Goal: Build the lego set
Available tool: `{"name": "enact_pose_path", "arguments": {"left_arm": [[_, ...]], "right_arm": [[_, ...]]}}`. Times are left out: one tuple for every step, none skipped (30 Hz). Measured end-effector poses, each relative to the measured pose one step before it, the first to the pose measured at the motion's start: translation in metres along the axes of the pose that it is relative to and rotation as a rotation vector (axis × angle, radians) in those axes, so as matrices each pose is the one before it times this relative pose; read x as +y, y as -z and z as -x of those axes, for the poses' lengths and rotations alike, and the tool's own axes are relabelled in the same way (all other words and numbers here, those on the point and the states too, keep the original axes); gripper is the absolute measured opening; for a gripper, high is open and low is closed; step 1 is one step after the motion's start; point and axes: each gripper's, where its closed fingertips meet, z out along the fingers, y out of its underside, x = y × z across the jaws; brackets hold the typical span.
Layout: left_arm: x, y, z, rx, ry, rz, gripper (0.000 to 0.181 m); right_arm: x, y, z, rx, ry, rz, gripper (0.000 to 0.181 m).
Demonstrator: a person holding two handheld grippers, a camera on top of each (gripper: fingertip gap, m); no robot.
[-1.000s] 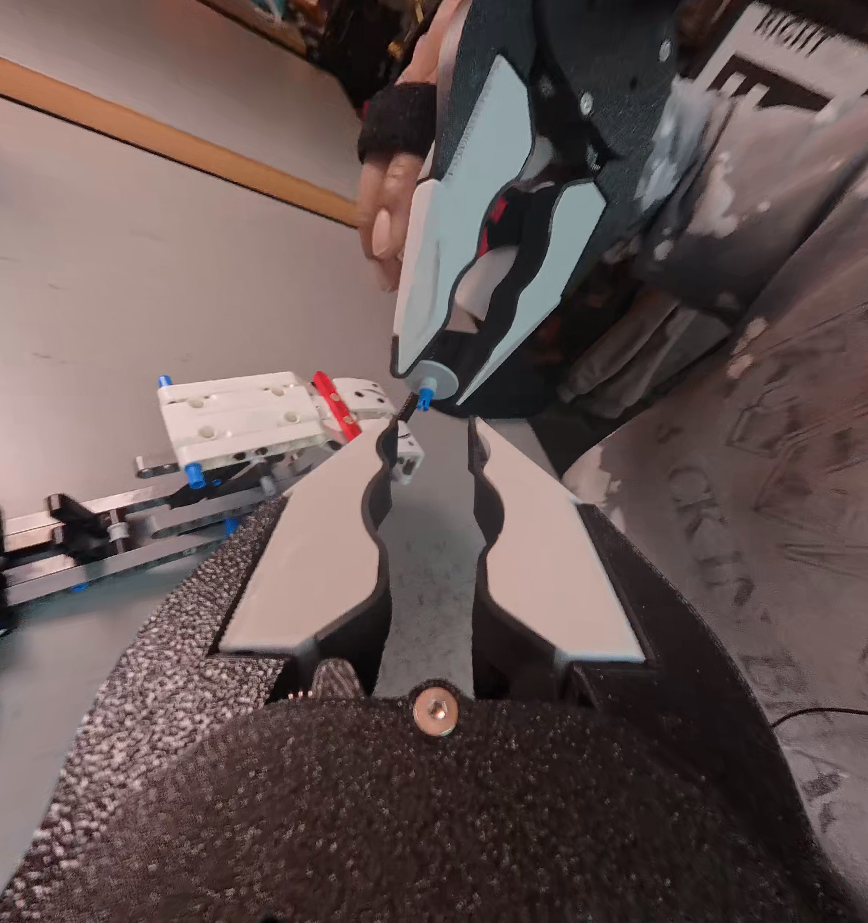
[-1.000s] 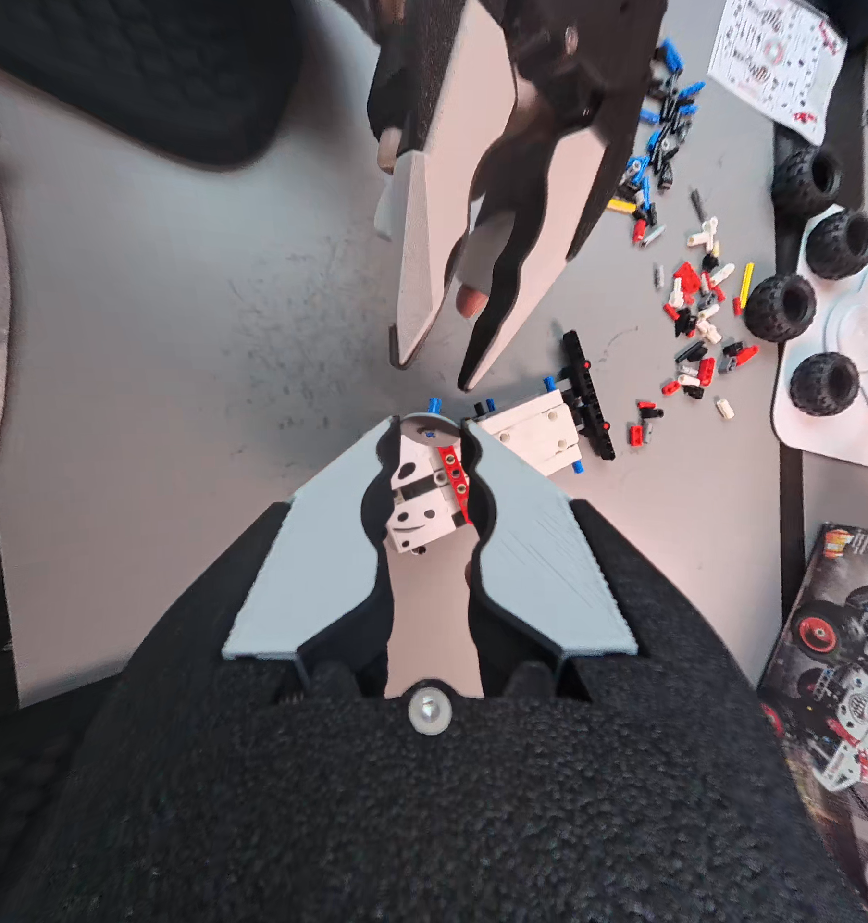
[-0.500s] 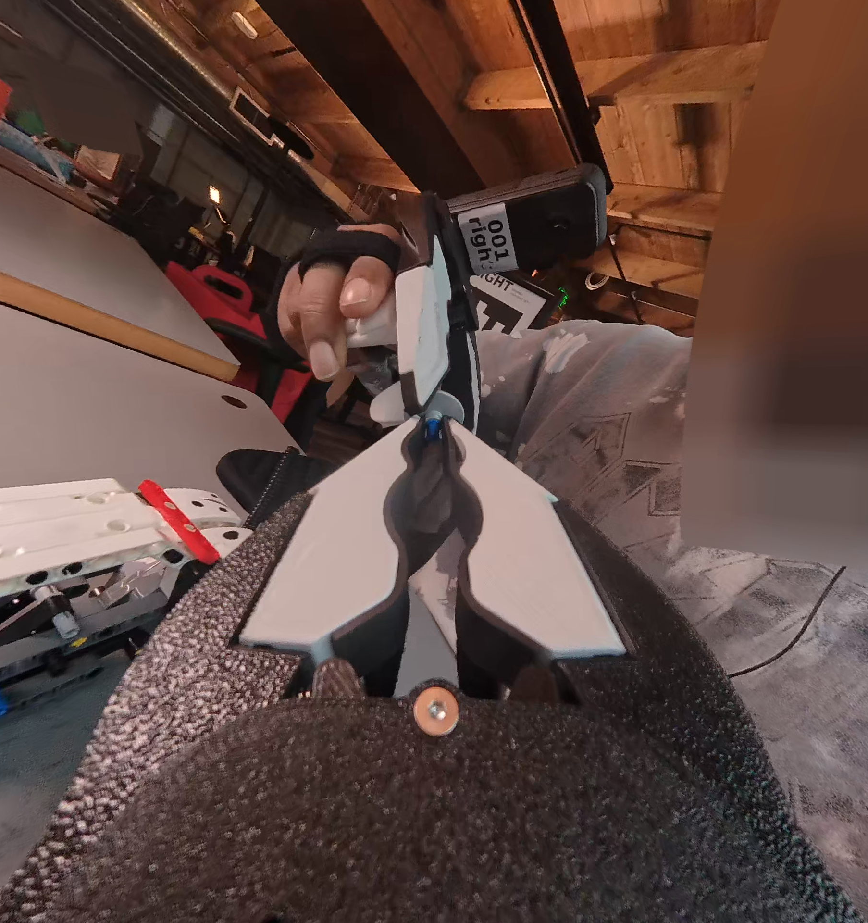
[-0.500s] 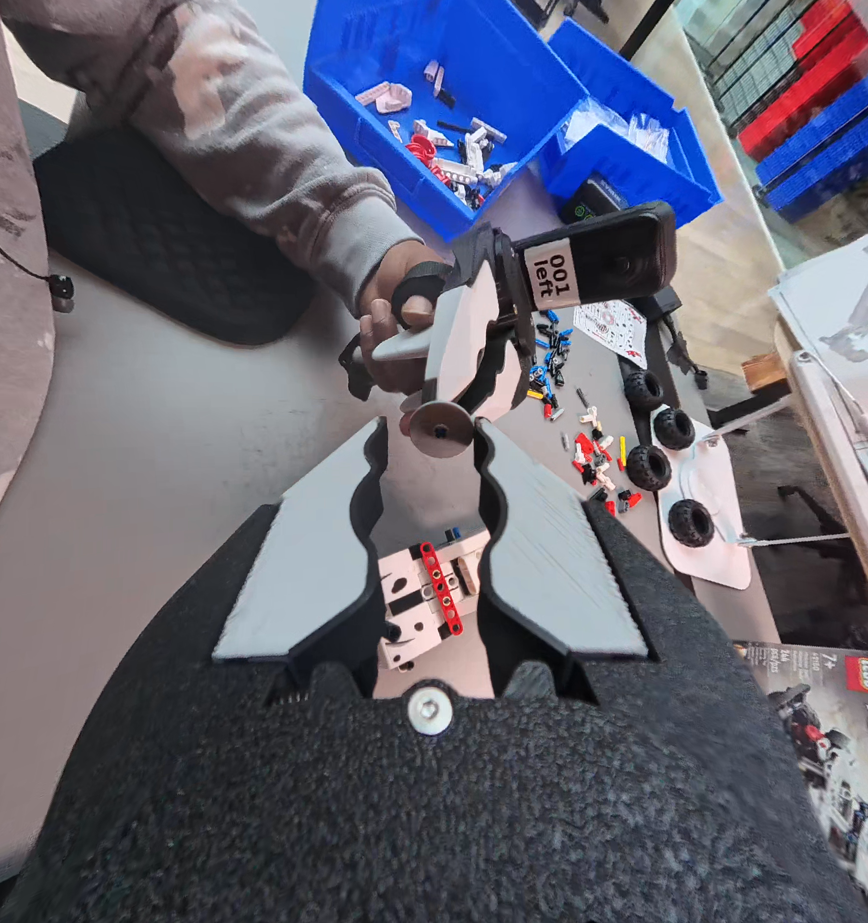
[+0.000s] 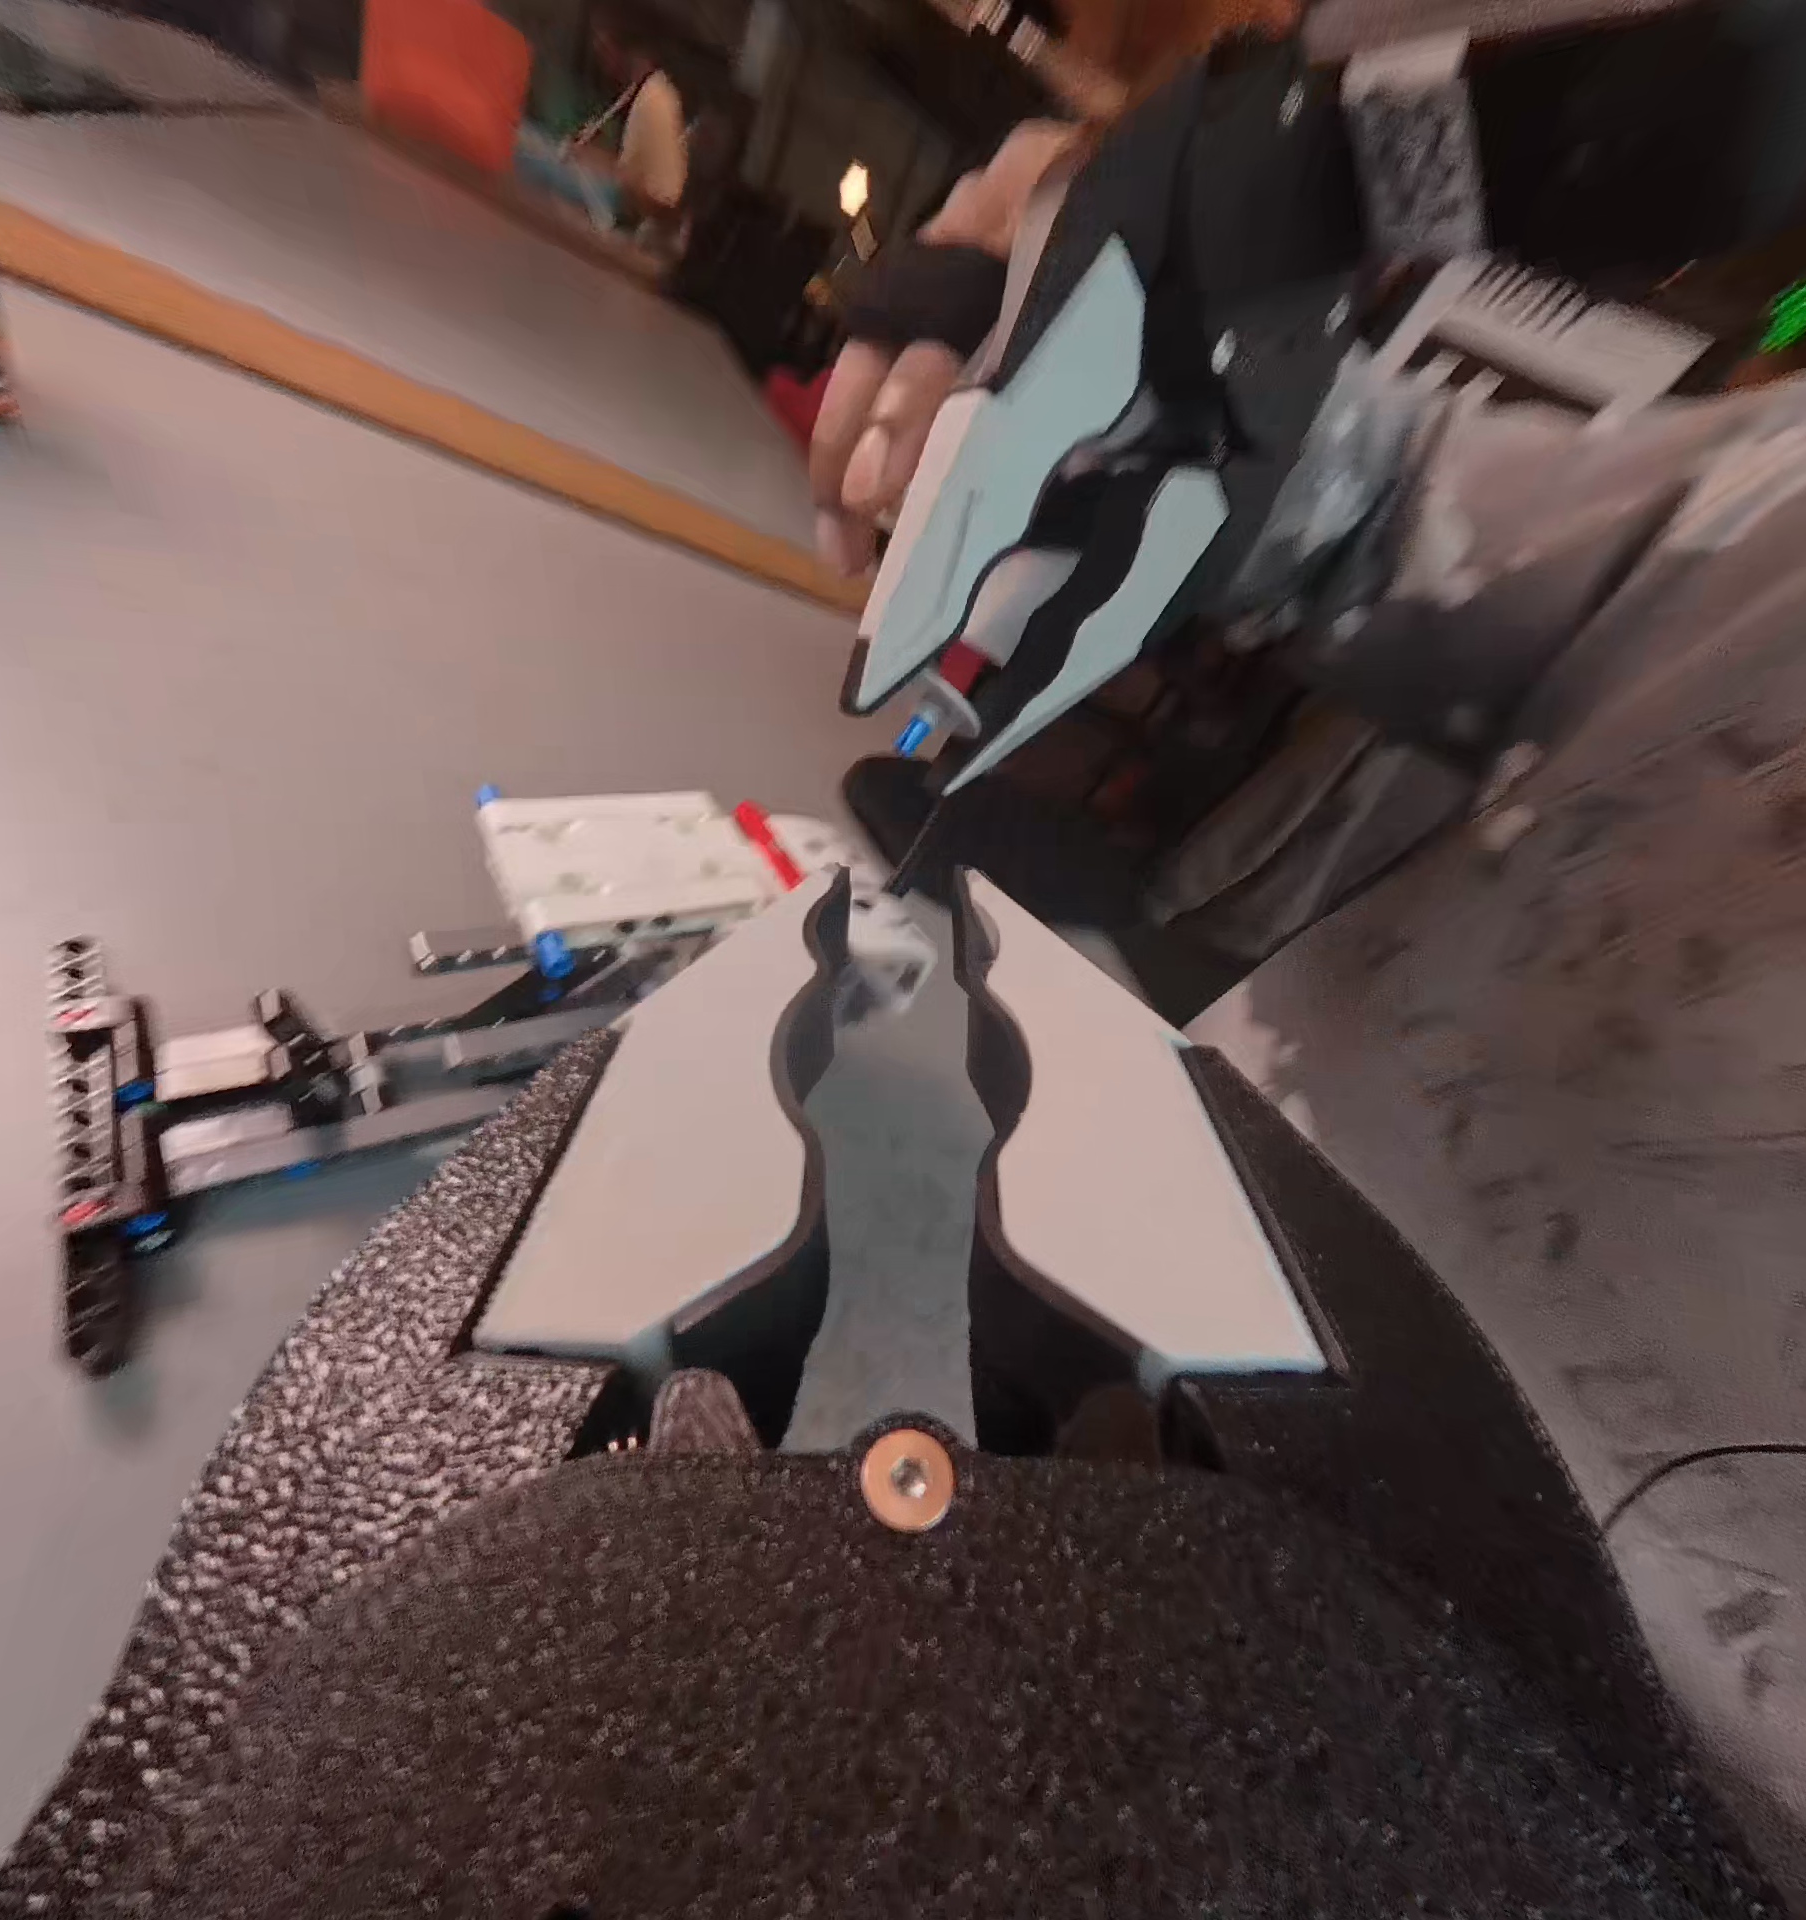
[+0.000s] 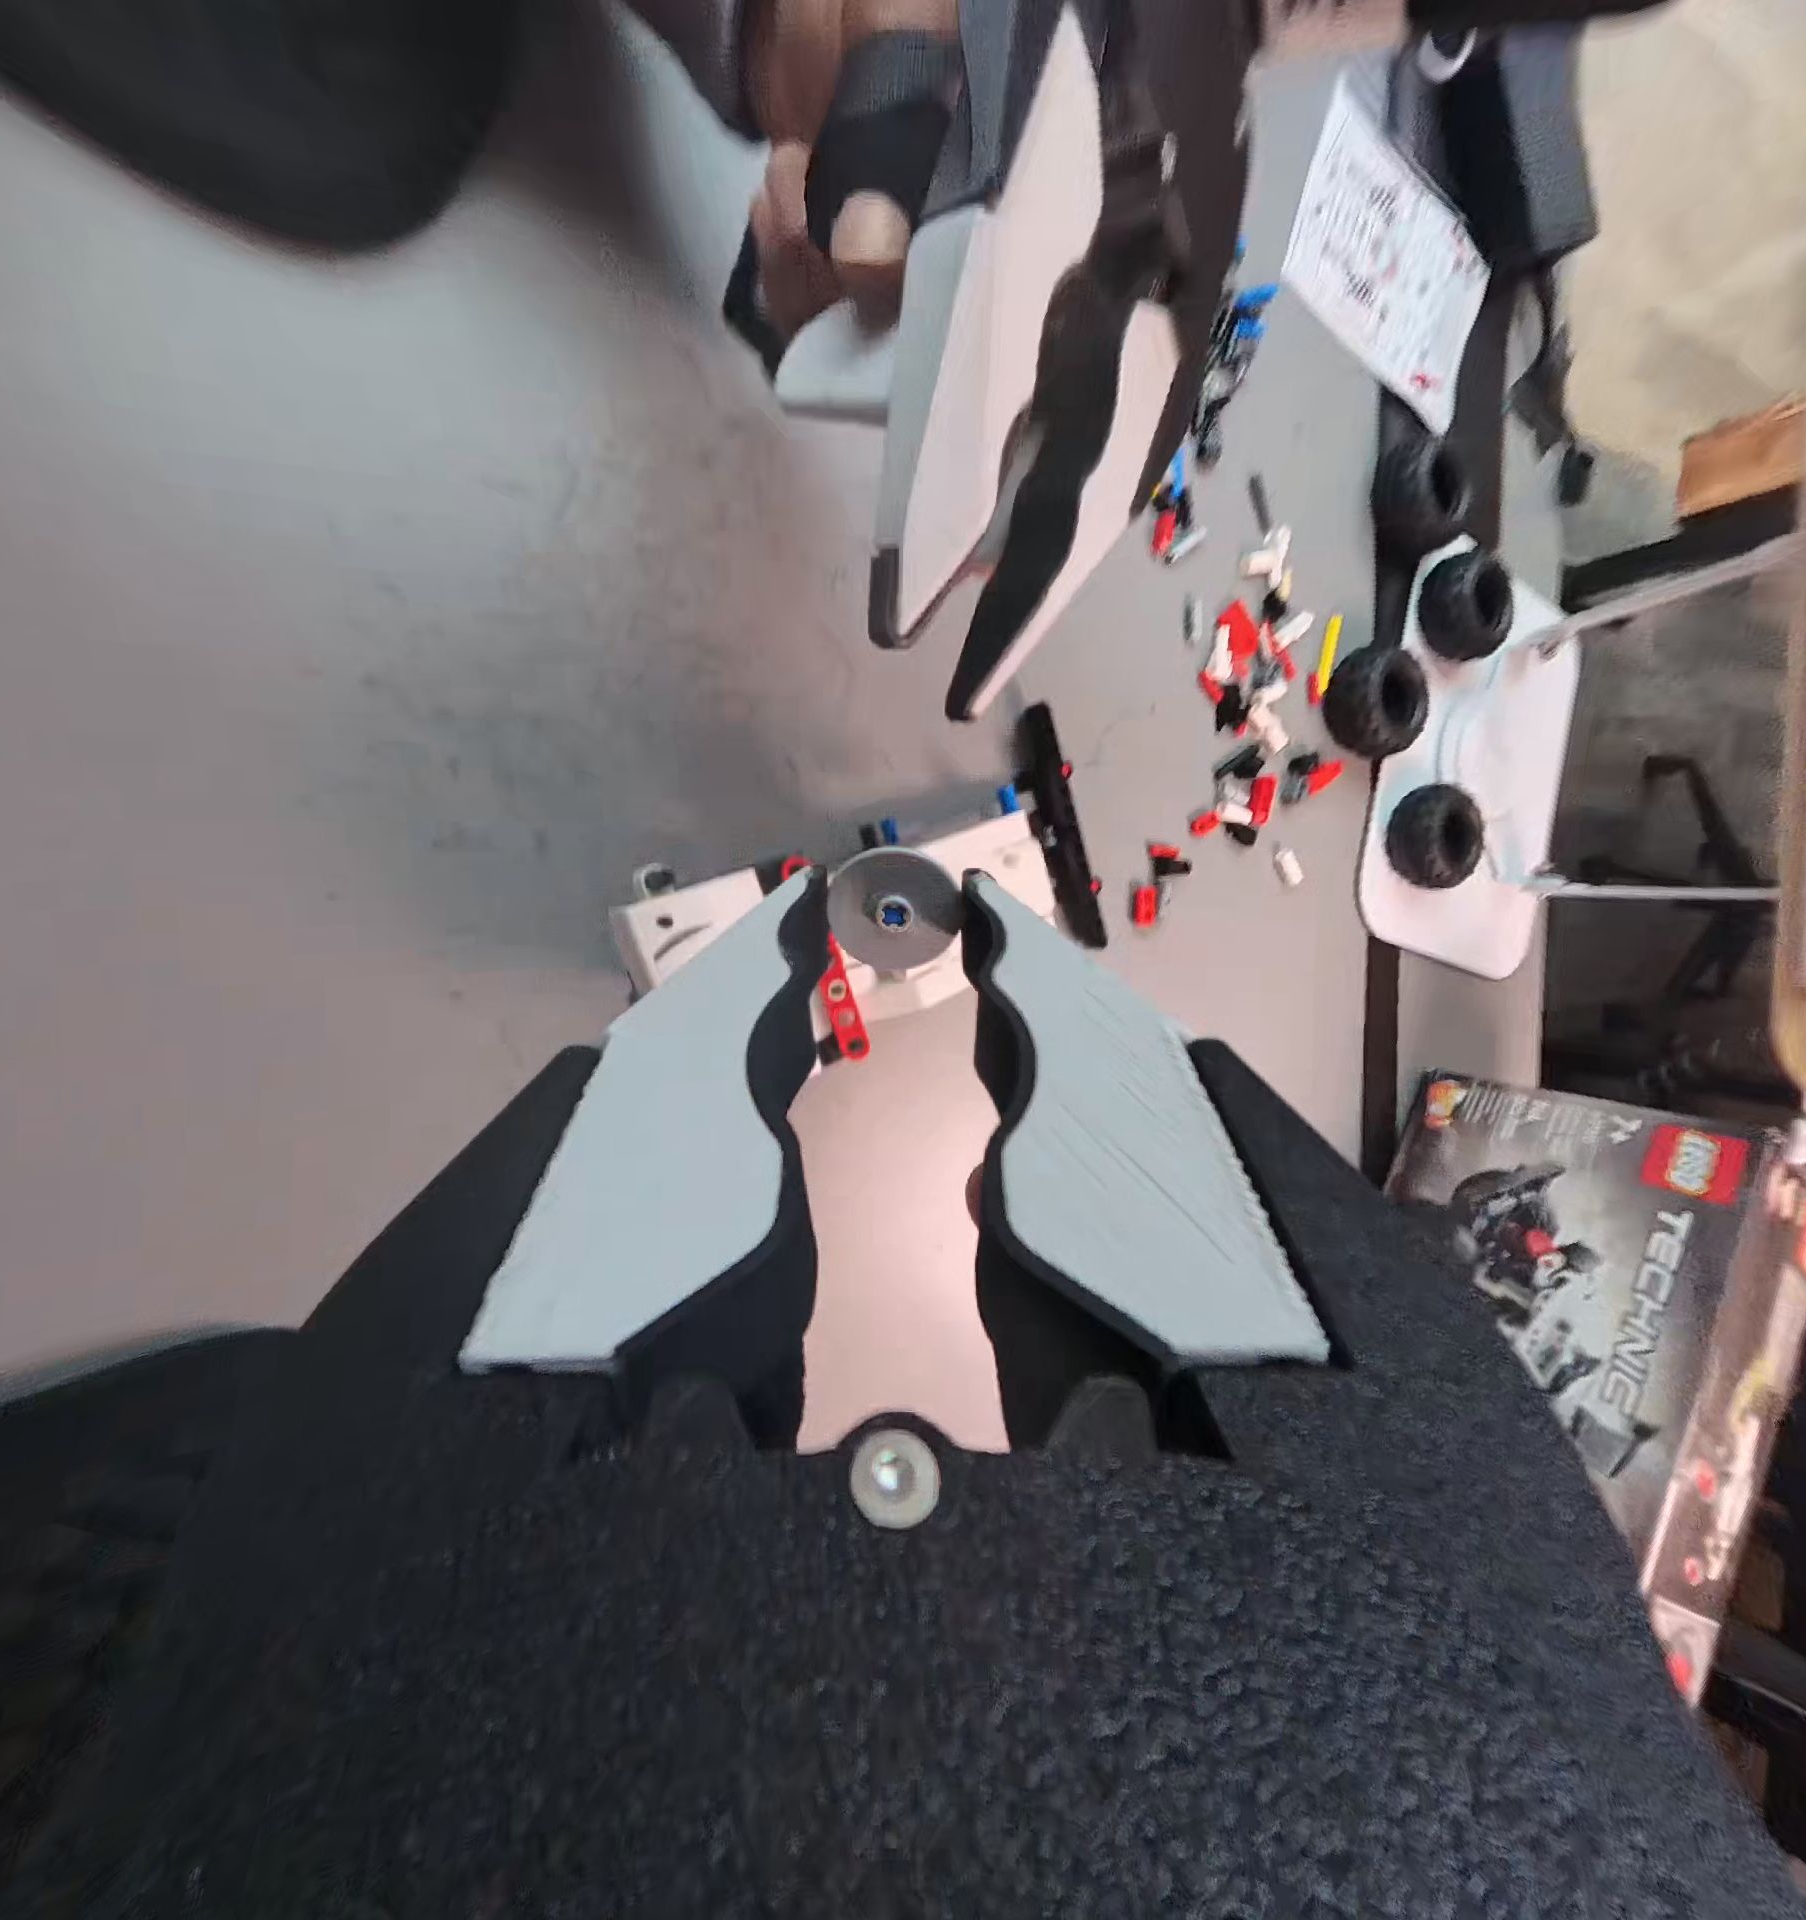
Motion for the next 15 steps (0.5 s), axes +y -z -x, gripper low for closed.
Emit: {"name": "enact_pose_path", "arguments": {"left_arm": [[0.01410, -0.00046, 0.01271, -0.0937, -0.0491, 0.0953, 0.019], [0.01433, -0.00434, 0.00847, -0.0731, -0.0449, 0.0901, 0.022], [0.01090, -0.00742, 0.00309, -0.0424, -0.0316, 0.0647, 0.026], [0.00728, -0.00834, 0.00108, -0.0292, -0.0172, 0.0416, 0.028], [0.00522, -0.00802, 0.00135, -0.0263, -0.0102, 0.0293, 0.031], [0.00389, -0.00704, 0.00119, -0.0208, -0.0091, 0.0233, 0.034], [0.00223, -0.00546, 0.00134, -0.0191, -0.0098, 0.0163, 0.038], [-0.00025, -0.00332, 0.00052, -0.0135, -0.0120, 0.0031, 0.039], [-0.00234, -0.00162, -0.00101, -0.0020, -0.0120, -0.0088, 0.040], [-0.00231, -0.00135, -0.00170, 0.0047, -0.0079, -0.0076, 0.040], [-0.00088, -0.00165, -0.00137, 0.0039, -0.0063, 0.0006, 0.041], [-0.00056, -0.00155, -0.00064, -0.0007, -0.0083, 0.0010, 0.042], [-0.00061, -0.00145, -0.00055, -0.0004, -0.0086, -0.0008, 0.042], [-0.00027, -0.00125, -0.00049, 0.0006, -0.0052, 0.0012, 0.042], [-0.00021, -0.00127, 0.00034, -0.0032, -0.0032, 0.0017, 0.042]], "right_arm": [[0.01332, -0.00553, 0.00354, -0.0484, -0.0145, 0.0549, 0.025], [0.01006, -0.00653, 0.00267, -0.0325, -0.0014, 0.0484, 0.025], [0.00667, -0.00601, 0.00312, -0.0284, 0.0123, 0.0356, 0.025], [0.00386, -0.00519, 0.00186, -0.0201, 0.0069, 0.0249, 0.025], [0.00117, -0.00399, -0.00056, -0.0068, 0.0032, 0.0110, 0.025], [0.00051, -0.00289, 0.00076, -0.0162, -0.0009, 0.0079, 0.025], [0.00093, -0.00241, 0.00070, -0.0139, 0.0012, 0.0127, 0.025], [0.00054, -0.00228, 0.00109, -0.0114, 0.0067, 0.0100, 0.025], [0.00000, -0.00206, 0.00067, -0.0067, 0.0047, 0.0062, 0.025], [0.00061, -0.00193, 0.00054, -0.0045, 0.0047, 0.0095, 0.025], [0.00035, -0.00109, -0.00003, -0.0011, 0.0059, 0.0074, 0.025], [0.00031, -0.00007, 0.00029, -0.0053, 0.0020, 0.0075, 0.025], [0.00083, -0.00009, 0.00043, -0.0067, 0.0016, 0.0098, 0.025], [0.00128, -0.00044, 0.00022, -0.0036, 0.0031, 0.0090, 0.025], [-0.00040, 0.00008, -0.00014, -0.0034, -0.0005, -0.0016, 0.025]]}}
